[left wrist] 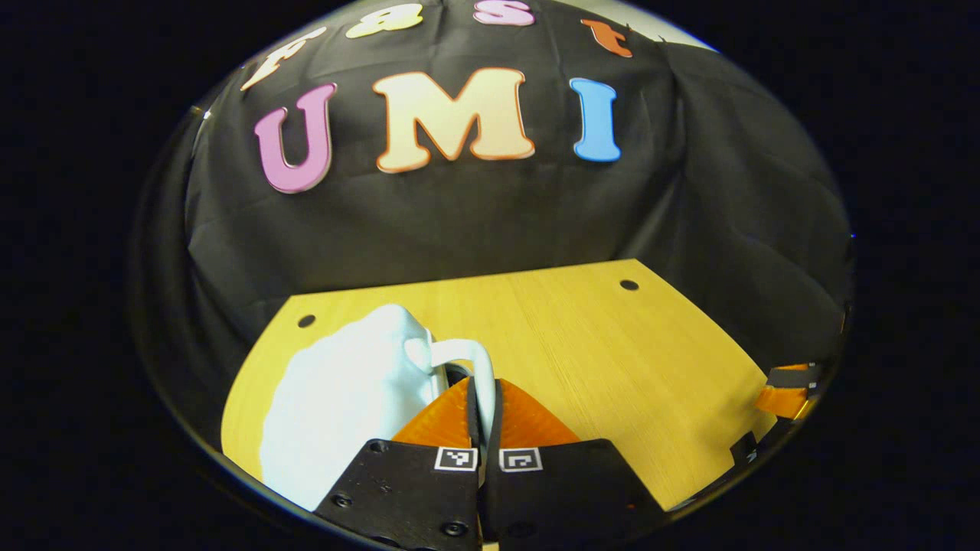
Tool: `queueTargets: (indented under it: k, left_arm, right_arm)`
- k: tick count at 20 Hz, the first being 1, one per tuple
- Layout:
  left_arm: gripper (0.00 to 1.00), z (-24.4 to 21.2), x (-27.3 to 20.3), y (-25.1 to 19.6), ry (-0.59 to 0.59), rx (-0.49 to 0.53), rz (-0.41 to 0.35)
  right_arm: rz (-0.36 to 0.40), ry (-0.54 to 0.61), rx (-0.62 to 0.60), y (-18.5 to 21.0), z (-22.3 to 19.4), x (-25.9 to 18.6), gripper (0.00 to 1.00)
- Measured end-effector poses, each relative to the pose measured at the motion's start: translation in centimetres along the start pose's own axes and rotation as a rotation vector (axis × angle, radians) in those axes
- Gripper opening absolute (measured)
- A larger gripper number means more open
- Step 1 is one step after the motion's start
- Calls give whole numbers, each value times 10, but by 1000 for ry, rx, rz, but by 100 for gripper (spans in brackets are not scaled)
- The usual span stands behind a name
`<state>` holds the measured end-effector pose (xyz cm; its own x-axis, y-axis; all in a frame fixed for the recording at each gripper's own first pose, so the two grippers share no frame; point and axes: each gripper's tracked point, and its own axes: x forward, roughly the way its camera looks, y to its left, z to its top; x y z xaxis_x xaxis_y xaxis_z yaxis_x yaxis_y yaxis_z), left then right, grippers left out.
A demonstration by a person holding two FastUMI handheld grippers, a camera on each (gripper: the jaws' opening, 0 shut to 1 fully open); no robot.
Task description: First open the suitcase, pack the skin care products into it, and then close the suitcase.
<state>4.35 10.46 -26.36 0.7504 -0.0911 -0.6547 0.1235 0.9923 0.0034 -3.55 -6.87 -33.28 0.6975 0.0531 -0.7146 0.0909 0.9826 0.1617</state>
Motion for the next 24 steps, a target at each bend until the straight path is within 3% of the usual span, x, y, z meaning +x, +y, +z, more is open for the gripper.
queueTargets:
  k: [6, 8, 9, 10, 12, 14, 15, 16, 18, 20, 24]
  left_arm:
    - [0, -63, 41, -32, 116, -15, -47]
    - [0, -69, 50, -38, 91, 2, -20]
    - [1, -69, 45, -34, 78, 21, 46]
    - [15, -63, 42, -34, 40, 36, 97]
    - [44, -32, 16, -34, -47, 85, 181]
    - [58, 2, -14, -49, -144, 116, 223]
    - [55, 14, -31, -58, -187, 104, 231]
    - [76, 27, -50, -69, -232, 75, 222]
    - [84, 60, -85, -87, -342, 26, 189]
    - [86, 83, -116, -88, -420, 24, 193]
    - [90, 97, -140, -89, -445, 42, 156]
  right_arm:
    - [-37, 4, 10, -12, 2, -8, 96]
    - [-29, -13, 25, -11, 9, -13, 97]
    - [-19, -41, 26, -8, 18, -18, 93]
    - [-7, -82, 12, -5, 30, -23, 98]
    - [21, -172, -65, 2, 56, -34, 99]
    - [48, -270, -165, 12, 86, -47, 99]
    - [49, -323, -209, 18, 104, -56, 99]
    - [44, -380, -234, 24, 124, -68, 99]
    - [43, -500, -237, 35, 159, -92, 99]
    - [23, -594, -233, 44, 178, -120, 98]
    - [5, -710, -229, 70, 195, -157, 99]
